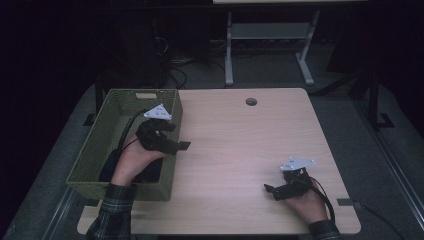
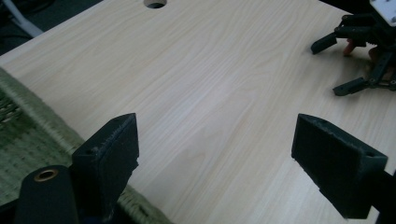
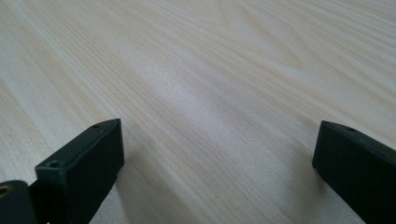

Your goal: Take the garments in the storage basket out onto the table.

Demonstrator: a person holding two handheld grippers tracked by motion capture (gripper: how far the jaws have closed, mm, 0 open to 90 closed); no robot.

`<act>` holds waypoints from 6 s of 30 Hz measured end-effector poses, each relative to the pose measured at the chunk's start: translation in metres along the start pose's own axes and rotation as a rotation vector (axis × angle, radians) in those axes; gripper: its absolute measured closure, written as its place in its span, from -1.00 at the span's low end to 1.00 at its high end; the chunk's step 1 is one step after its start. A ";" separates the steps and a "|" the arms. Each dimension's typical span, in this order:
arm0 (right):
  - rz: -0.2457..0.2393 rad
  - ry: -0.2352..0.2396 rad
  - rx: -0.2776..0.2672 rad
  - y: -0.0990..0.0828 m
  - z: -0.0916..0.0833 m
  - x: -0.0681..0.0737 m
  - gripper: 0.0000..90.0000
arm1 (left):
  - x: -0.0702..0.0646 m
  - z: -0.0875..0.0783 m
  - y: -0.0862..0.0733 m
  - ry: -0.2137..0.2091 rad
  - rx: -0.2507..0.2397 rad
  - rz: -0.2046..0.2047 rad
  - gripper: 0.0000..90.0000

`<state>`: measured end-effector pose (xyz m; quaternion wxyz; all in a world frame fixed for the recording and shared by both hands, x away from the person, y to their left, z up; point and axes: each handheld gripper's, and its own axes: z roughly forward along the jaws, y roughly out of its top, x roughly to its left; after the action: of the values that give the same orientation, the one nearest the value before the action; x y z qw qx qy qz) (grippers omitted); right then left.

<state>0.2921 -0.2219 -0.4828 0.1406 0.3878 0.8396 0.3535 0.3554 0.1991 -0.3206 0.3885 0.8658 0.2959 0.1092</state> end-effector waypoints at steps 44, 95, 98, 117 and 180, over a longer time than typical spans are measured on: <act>-0.005 0.004 0.001 0.000 0.000 -0.001 -0.96 | 0.031 -0.052 -0.073 0.114 0.104 -0.098 -0.68; -0.005 0.004 0.001 0.000 0.000 -0.001 -0.96 | 0.044 -0.022 -0.095 0.027 0.397 -0.065 0.55; -0.005 0.004 0.001 0.000 0.000 -0.001 -0.96 | 0.046 -0.024 -0.094 0.025 0.389 -0.085 0.57; -0.004 0.004 0.000 0.000 0.000 -0.001 -0.96 | 0.052 -0.051 -0.069 0.042 0.368 -0.131 0.63; -0.005 0.004 0.000 0.000 0.000 -0.001 -0.96 | 0.050 -0.138 0.053 0.113 0.146 -0.045 0.70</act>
<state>0.2921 -0.2226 -0.4828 0.1398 0.3852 0.8407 0.3540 0.3598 0.2854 -0.1906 0.3093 0.8775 0.3437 0.1271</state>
